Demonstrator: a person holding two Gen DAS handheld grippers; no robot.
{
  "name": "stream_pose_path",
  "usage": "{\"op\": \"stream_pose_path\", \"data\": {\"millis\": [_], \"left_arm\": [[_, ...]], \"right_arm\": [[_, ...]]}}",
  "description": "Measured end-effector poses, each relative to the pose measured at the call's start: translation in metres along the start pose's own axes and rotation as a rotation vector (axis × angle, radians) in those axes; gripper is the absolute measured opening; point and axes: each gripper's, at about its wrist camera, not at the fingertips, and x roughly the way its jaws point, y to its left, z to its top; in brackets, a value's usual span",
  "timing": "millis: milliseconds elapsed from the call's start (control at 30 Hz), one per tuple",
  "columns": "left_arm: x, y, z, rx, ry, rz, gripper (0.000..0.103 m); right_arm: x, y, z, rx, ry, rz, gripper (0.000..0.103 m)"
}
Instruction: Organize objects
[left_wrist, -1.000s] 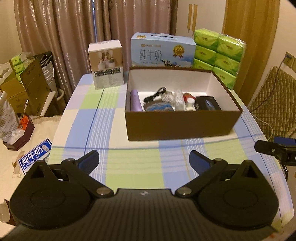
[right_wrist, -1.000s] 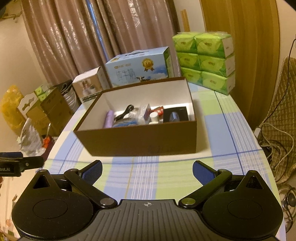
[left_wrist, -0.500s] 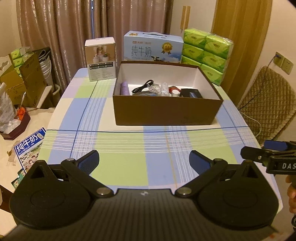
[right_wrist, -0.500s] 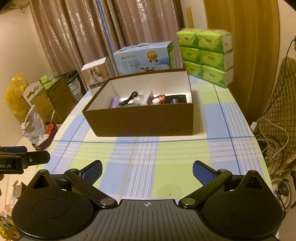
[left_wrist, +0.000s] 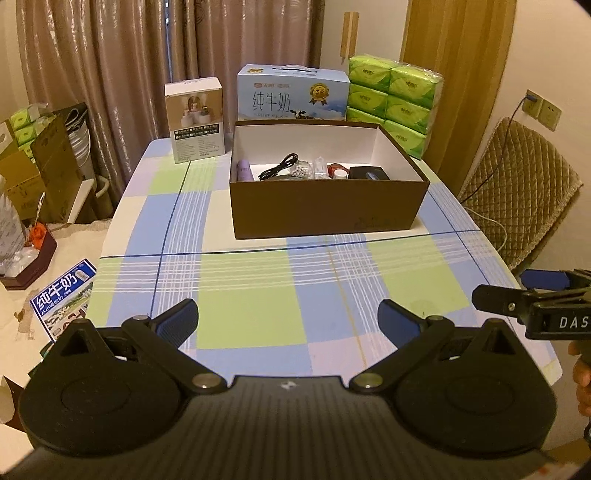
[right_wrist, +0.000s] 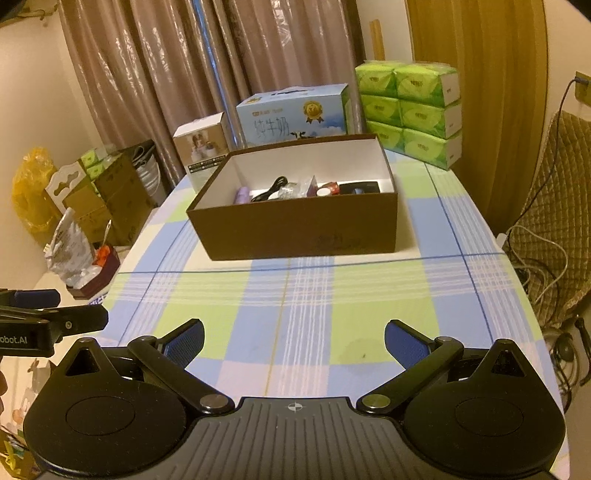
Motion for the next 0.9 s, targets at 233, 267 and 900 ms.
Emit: {"op": "stream_pose_path", "data": {"millis": [233,267,900], "left_arm": [[-0.007,0.005,-0.013,0.011,0.01,-0.026,0.102],[-0.008,0.006,-0.014,0.011,0.011,-0.029,0.102],[-0.01,0.005,-0.025,0.024,0.027,-0.056,0.102]], "right_arm": [[-0.008,0.015,-0.012,0.004,0.008,-0.025,0.101],[-0.009,0.016,-0.014,0.004,0.009,-0.027,0.101],[-0.016,0.023,-0.026,0.011,0.029,-0.052,0.101]]}}
